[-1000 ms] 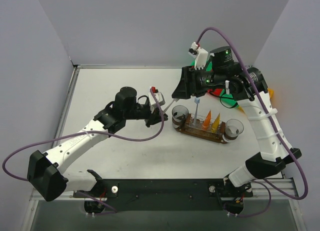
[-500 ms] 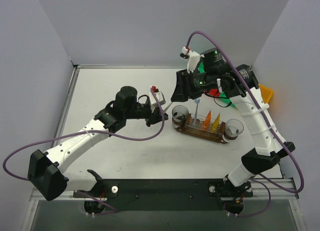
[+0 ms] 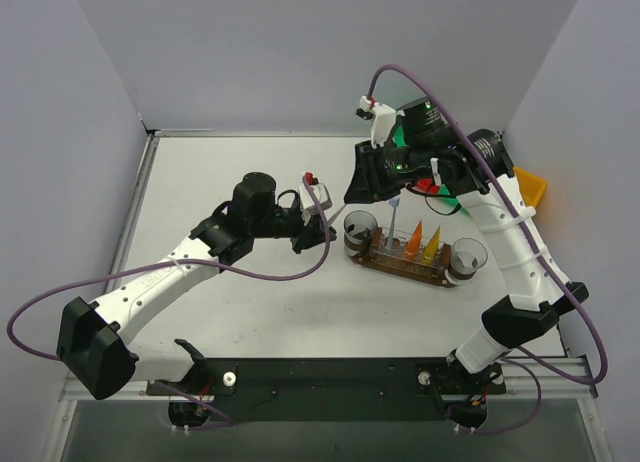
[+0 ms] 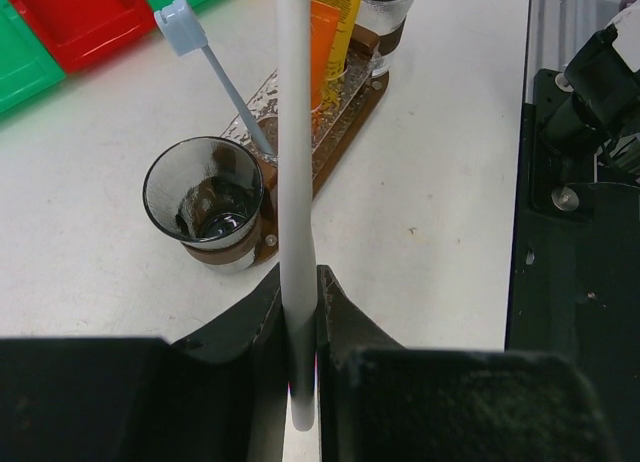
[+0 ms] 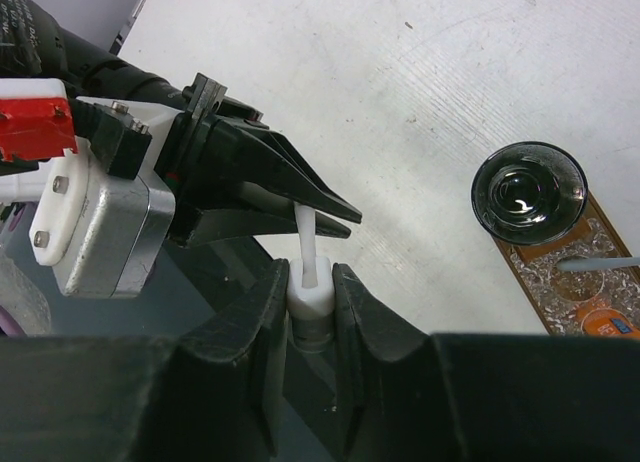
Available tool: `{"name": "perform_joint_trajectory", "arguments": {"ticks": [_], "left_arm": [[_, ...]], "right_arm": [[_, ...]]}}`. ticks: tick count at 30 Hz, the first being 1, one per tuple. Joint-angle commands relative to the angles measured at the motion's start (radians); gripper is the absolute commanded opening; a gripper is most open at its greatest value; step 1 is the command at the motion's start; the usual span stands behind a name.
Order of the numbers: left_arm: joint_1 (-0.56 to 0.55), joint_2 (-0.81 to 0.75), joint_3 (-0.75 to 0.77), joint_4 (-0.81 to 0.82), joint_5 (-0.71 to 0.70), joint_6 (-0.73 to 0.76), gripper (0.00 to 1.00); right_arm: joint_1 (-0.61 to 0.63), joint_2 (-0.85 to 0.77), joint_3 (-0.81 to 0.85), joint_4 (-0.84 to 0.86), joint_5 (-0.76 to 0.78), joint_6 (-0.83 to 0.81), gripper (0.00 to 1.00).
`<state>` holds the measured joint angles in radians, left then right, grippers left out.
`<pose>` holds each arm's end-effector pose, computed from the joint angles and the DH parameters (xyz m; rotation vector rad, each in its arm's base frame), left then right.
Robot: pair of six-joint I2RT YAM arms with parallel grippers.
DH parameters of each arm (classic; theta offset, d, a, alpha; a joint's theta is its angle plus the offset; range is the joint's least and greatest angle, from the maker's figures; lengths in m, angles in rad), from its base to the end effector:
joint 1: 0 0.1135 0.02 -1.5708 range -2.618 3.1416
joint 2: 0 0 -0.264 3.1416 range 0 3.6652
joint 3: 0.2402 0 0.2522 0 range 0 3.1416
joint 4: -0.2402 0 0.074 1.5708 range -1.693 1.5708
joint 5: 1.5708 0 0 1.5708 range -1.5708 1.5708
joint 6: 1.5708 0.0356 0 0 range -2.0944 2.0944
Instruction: Prepare toiletry sets of a toothbrush and toothpaste on the tray
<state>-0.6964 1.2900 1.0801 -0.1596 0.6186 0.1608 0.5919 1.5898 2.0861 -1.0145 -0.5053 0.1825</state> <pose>0.2130 -0.2051 0.3376 1.1929 1.5885 -0.9498 0.2420 0.1835 0.4948 -0.7525 2.0389 0.9853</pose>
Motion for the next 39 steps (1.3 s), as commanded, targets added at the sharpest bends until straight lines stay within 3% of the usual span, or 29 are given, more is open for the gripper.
{"name": "perform_joint_trajectory", "arguments": {"ticks": [1,2,4,5,7,8,19,31,39], "left_arm": [[0.008,-0.014,0.049,0.026,-0.006,-0.004,0.03],[0.008,-0.015,0.044,0.026,-0.023,-0.006,0.22],[0.008,-0.020,0.043,0.032,-0.043,-0.018,0.44],[0.009,-0.023,0.041,0.034,-0.062,-0.023,0.61],[0.014,-0.027,0.043,0.046,-0.082,-0.043,0.78],[0.018,-0.031,0.043,0.052,-0.092,-0.052,0.81],[0.086,-0.058,0.050,0.144,-0.112,-0.226,0.86],[0.143,-0.051,0.040,0.146,-0.189,-0.306,0.87],[0.186,-0.046,0.026,0.204,-0.171,-0.372,0.87]], "right_arm": [[0.006,0.010,0.005,0.004,0.001,0.018,0.00],[0.005,0.000,-0.006,0.011,0.007,0.032,0.00],[0.002,-0.014,-0.033,0.036,0.039,0.067,0.00],[-0.004,-0.034,-0.064,0.043,0.053,0.080,0.00],[-0.012,-0.059,-0.096,0.072,0.089,0.119,0.00],[-0.024,-0.088,-0.136,0.080,0.100,0.133,0.00],[-0.130,-0.332,-0.408,0.165,0.323,0.302,0.00],[-0.139,-0.616,-0.731,0.263,0.651,0.460,0.00],[-0.141,-0.699,-0.902,0.342,0.666,0.522,0.00]]}}
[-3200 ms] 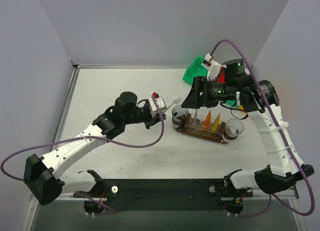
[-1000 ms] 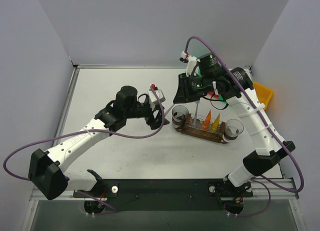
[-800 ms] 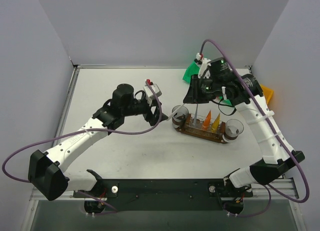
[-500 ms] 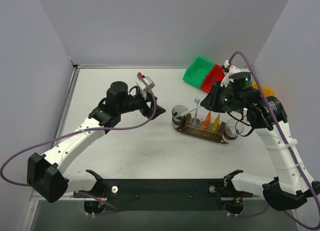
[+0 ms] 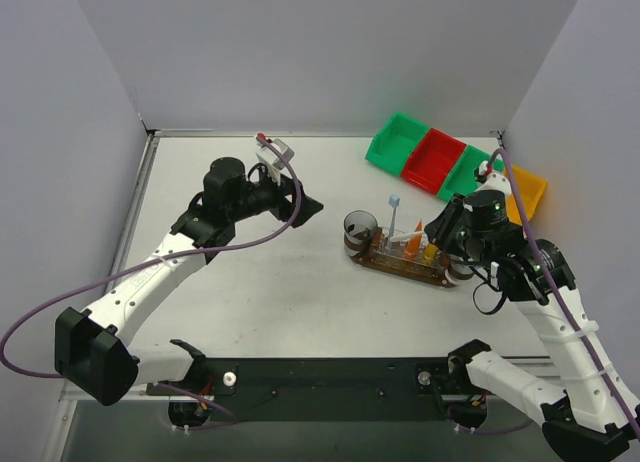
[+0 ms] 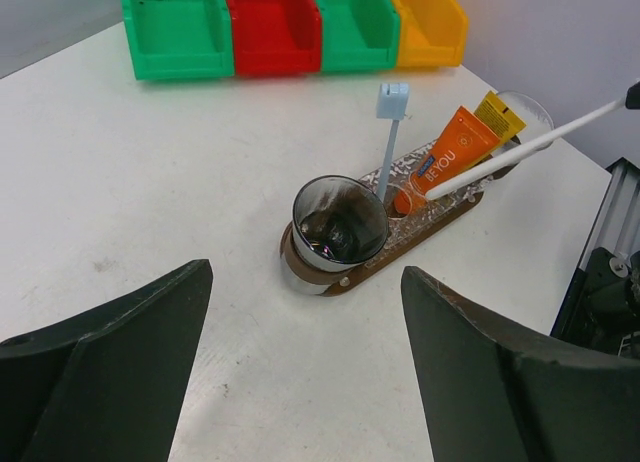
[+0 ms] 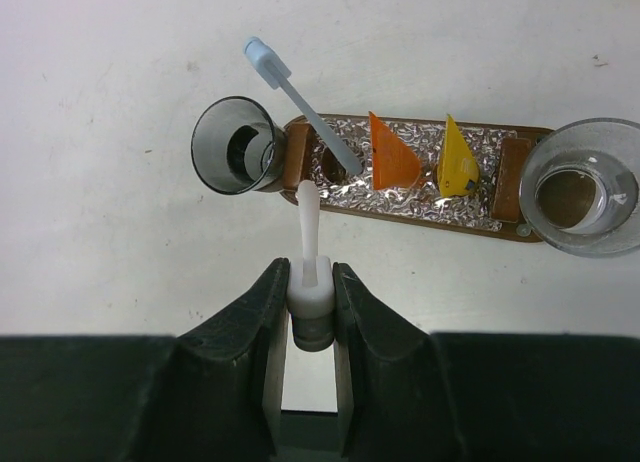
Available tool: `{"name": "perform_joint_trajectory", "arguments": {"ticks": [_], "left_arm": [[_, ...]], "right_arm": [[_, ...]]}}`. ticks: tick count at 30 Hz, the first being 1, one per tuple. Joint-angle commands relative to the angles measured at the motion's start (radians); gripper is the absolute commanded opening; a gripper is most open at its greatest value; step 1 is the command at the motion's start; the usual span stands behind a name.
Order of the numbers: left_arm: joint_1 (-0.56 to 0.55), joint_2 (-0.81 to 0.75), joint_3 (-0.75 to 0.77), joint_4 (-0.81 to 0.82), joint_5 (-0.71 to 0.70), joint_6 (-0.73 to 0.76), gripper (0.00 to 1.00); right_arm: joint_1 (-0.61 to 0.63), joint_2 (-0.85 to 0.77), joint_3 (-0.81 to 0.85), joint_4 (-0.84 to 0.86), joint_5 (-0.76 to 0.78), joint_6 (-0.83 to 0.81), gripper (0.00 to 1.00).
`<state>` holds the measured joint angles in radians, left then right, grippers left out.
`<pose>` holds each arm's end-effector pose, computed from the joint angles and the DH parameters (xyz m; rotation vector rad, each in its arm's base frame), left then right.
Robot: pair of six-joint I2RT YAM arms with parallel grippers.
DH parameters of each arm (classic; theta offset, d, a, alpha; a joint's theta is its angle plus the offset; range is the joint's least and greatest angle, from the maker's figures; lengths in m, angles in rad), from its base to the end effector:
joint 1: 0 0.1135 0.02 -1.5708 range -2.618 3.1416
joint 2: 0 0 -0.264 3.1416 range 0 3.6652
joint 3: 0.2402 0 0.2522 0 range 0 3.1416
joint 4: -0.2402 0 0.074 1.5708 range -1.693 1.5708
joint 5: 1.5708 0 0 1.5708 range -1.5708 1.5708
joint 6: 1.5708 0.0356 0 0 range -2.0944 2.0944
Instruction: Prepare toiletry sets of a toothbrush and toothpaste on the tray
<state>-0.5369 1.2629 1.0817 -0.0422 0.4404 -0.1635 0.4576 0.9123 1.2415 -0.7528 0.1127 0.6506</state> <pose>0.2460 -0.1641 0.3564 0.6624 1.7411 -0.8878 0.1548 0.0718 0.4133 0.2707 2.0243 0.5959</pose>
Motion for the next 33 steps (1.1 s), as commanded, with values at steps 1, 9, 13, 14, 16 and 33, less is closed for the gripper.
{"name": "perform_joint_trajectory", "arguments": {"ticks": [1,9,13,14,16,33], "left_arm": [[0.028,-0.016,0.024,0.087,0.008,-0.048,0.87],[0.040,-0.013,0.018,0.090,0.009,-0.045,0.87],[0.049,-0.013,0.012,0.094,0.012,-0.050,0.87],[0.051,-0.013,0.014,0.096,0.014,-0.050,0.87],[0.055,-0.013,0.011,0.097,0.015,-0.051,0.87],[0.069,-0.007,0.004,0.103,0.017,-0.059,0.87]], "right_arm": [[-0.007,-0.027,-0.072,0.092,0.053,0.057,0.00],[-0.020,-0.044,-0.154,0.168,0.076,0.064,0.00],[-0.022,-0.029,-0.171,0.185,0.071,0.058,0.00],[-0.023,-0.029,-0.180,0.190,0.073,0.060,0.00],[-0.027,-0.030,-0.192,0.204,0.070,0.063,0.00],[-0.031,0.025,-0.223,0.227,0.036,0.063,0.00]]}}
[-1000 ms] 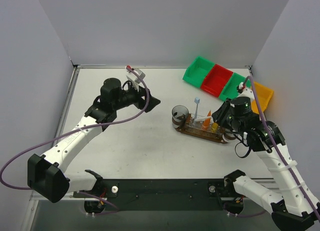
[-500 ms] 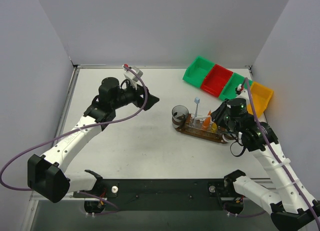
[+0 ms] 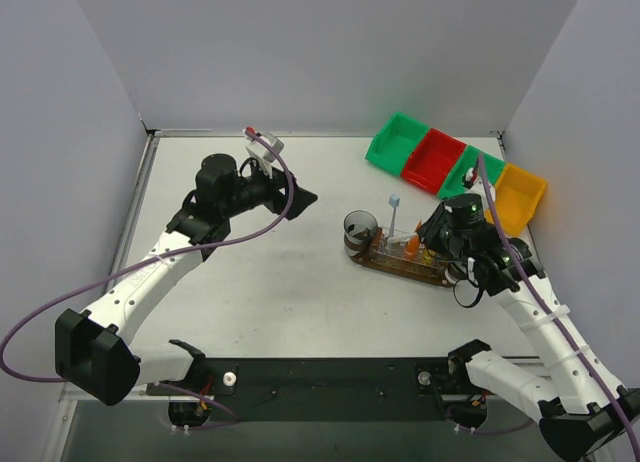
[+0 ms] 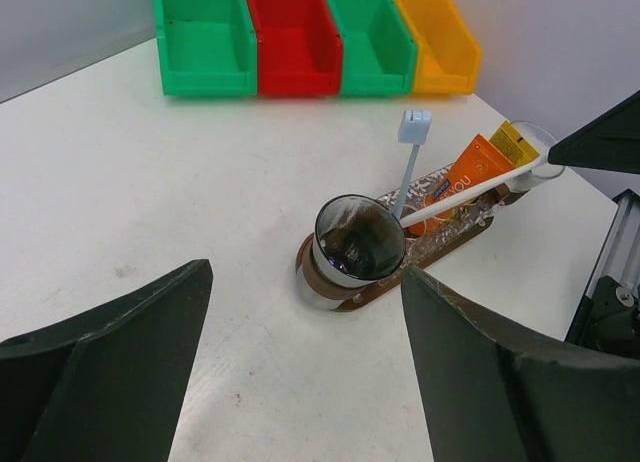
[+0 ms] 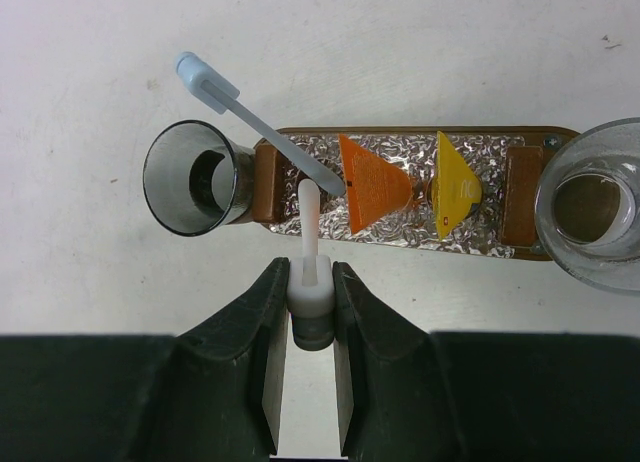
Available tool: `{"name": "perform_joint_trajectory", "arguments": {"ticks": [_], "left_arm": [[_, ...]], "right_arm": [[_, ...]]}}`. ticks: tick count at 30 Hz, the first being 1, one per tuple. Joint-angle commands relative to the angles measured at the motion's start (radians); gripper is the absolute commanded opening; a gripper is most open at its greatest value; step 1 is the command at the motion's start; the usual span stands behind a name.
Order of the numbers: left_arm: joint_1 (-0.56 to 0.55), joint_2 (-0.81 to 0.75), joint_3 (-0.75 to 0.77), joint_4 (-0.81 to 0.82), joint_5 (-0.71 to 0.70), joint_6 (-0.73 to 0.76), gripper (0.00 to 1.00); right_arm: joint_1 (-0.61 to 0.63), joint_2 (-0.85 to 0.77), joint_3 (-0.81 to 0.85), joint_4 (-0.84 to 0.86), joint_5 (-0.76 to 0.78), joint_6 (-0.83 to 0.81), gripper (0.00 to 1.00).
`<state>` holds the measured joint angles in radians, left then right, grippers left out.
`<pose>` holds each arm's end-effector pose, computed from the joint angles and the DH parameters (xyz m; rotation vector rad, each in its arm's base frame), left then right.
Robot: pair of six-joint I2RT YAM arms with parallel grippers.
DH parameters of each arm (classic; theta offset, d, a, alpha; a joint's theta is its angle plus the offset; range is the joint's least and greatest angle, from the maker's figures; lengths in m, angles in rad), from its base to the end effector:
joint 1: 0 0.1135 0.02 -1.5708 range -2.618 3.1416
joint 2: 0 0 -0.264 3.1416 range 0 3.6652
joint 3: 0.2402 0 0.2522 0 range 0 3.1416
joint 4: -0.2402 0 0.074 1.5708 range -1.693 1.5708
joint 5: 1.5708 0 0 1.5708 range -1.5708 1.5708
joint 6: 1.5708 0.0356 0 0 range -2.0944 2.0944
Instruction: Prepare toiletry sets of a toothbrush and toothpaste on the tray
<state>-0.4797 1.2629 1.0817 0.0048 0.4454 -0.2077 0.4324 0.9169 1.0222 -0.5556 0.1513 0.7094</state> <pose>0.2557 -0.1503 0.3613 0.5768 1.7207 -0.8834 0.1793 0.0768 0.3609 0.3815 2.0272 0.5670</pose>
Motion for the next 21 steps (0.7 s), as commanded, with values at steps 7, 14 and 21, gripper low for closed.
{"name": "perform_joint_trajectory", "arguments": {"ticks": [7,14,21], "left_arm": [[0.015,-0.007,0.001,0.060,0.013,-0.015,0.87],[0.018,-0.007,-0.002,0.060,0.012,-0.013,0.87],[0.020,-0.007,-0.005,0.060,0.013,-0.012,0.87]], "right_arm": [[-0.004,0.045,-0.011,0.033,-0.010,0.009,0.00],[-0.006,0.059,-0.027,0.045,-0.019,0.015,0.00],[-0.006,0.085,-0.030,0.049,-0.032,0.010,0.00]]}}
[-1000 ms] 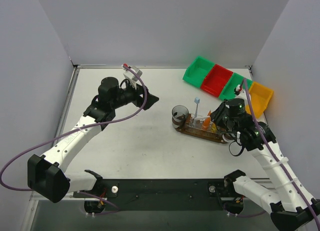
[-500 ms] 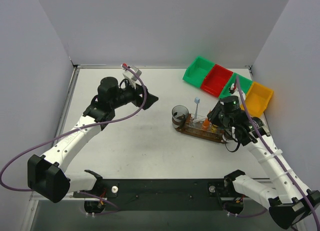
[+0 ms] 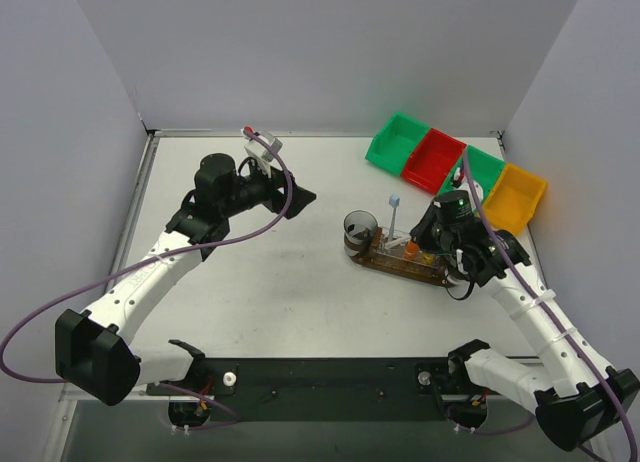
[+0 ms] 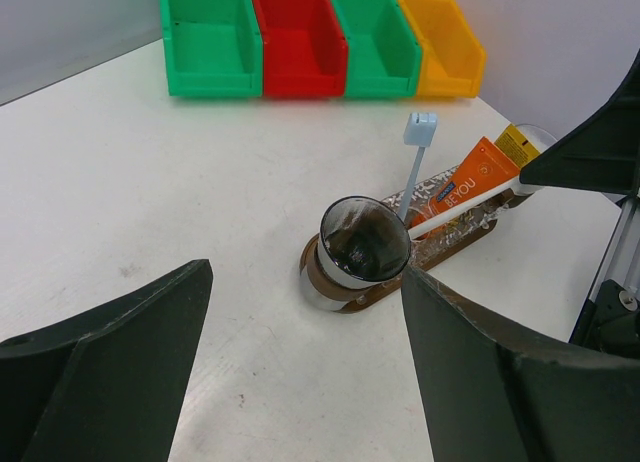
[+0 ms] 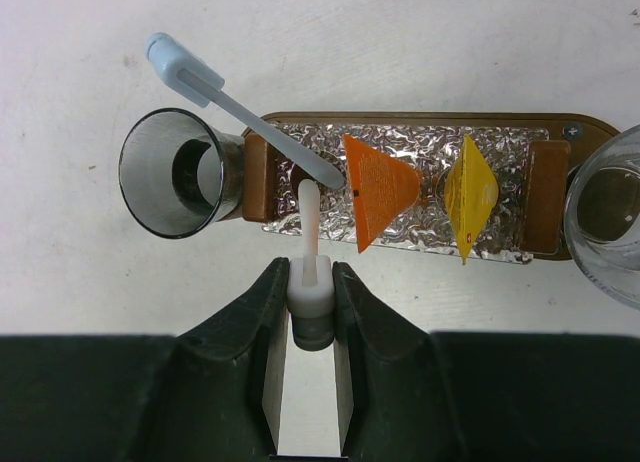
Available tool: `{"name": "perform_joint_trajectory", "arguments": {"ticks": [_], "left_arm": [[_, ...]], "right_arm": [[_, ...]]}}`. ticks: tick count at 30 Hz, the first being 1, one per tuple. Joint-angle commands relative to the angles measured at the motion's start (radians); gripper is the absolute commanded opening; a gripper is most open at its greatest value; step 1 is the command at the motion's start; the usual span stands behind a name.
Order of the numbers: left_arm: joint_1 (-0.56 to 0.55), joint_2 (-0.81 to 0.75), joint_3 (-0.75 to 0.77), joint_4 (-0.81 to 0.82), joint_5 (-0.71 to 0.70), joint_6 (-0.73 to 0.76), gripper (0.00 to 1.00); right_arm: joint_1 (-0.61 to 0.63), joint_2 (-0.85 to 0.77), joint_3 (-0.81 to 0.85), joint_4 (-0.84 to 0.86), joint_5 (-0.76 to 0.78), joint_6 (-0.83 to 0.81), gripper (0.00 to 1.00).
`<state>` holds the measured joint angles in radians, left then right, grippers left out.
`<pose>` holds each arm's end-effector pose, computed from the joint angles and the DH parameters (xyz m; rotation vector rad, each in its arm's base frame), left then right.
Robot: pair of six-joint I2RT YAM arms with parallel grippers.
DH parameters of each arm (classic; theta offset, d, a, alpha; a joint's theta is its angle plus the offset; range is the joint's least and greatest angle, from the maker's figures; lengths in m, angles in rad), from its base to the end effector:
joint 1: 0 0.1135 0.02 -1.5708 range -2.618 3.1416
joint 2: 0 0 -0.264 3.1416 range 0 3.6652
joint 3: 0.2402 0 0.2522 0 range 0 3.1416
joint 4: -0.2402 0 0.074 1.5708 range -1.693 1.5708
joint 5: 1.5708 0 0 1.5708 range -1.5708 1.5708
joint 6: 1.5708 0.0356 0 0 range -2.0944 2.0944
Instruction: Prepare toiletry sets of a toothbrush and toothpaste on the tray
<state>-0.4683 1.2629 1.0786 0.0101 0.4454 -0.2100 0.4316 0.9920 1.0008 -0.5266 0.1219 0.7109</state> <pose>0.2575 -0.1474 0.3608 0.5646 1.7211 -0.8770 0.1971 0.0860 0.3425 0.3719 2.1020 0.5609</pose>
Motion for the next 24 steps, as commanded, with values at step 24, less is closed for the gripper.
{"name": "perform_joint_trajectory", "arguments": {"ticks": [24], "left_arm": [[0.016,-0.013,-0.011,0.059,0.013,-0.011,0.87]], "right_arm": [[-0.007,0.068,-0.017,0.008,-0.041,-0.016,0.01]]}}
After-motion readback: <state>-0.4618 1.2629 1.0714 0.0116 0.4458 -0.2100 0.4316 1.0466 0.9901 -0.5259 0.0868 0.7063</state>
